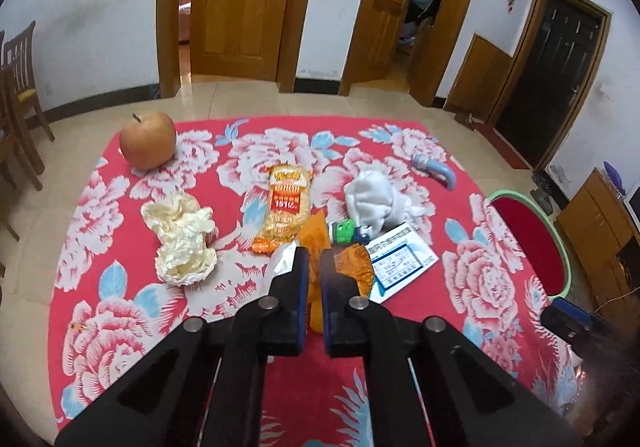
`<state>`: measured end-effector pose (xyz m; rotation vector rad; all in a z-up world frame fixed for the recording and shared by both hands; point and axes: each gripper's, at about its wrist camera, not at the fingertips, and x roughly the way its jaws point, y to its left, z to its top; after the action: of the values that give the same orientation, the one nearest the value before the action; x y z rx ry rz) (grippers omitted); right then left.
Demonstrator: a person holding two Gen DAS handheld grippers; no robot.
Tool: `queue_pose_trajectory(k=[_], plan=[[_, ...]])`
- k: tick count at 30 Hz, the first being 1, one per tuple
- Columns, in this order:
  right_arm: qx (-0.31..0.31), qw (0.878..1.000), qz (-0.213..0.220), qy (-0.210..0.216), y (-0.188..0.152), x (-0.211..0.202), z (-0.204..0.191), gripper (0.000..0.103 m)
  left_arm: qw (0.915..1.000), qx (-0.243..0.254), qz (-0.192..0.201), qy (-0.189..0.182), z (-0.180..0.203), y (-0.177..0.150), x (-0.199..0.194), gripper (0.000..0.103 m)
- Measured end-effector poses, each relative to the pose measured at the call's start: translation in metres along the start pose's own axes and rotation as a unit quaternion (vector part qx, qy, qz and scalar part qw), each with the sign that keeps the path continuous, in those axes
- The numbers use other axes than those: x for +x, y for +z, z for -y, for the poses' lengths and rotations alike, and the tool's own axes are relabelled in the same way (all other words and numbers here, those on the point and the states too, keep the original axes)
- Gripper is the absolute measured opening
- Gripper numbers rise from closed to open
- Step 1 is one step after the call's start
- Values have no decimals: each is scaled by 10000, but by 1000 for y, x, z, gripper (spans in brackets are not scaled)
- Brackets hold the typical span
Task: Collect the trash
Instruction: 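Close the left gripper on the orange mesh bag and lift it, then close the right gripper on the white medicine box while the left gripper holds the orange mesh bag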
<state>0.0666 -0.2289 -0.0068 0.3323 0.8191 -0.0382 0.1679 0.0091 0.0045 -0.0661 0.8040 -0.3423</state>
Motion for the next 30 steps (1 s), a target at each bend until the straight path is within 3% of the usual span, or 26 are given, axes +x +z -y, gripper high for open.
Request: queue_pose_trajectory(k=[10, 14, 18, 26, 30], plan=[[-582, 9980, -27, 252, 10, 10, -41, 82, 9986, -221, 476, 109, -16, 6, -48, 4], [-754, 9966, -132, 315, 12, 23, -57, 87, 9968, -284, 573, 483, -29, 3, -58, 4], [-1015, 9940, -218, 350, 13, 38, -74, 101, 9947, -327, 526, 816, -42, -4, -56, 4], [-1502, 9866, -463, 429, 15, 74, -101, 103, 9920, -595, 266, 1085, -65, -19, -40, 4], [-1655, 9854, -352, 167, 16, 90, -109, 103, 9908, -661, 176, 1169, -69, -26, -32, 4]])
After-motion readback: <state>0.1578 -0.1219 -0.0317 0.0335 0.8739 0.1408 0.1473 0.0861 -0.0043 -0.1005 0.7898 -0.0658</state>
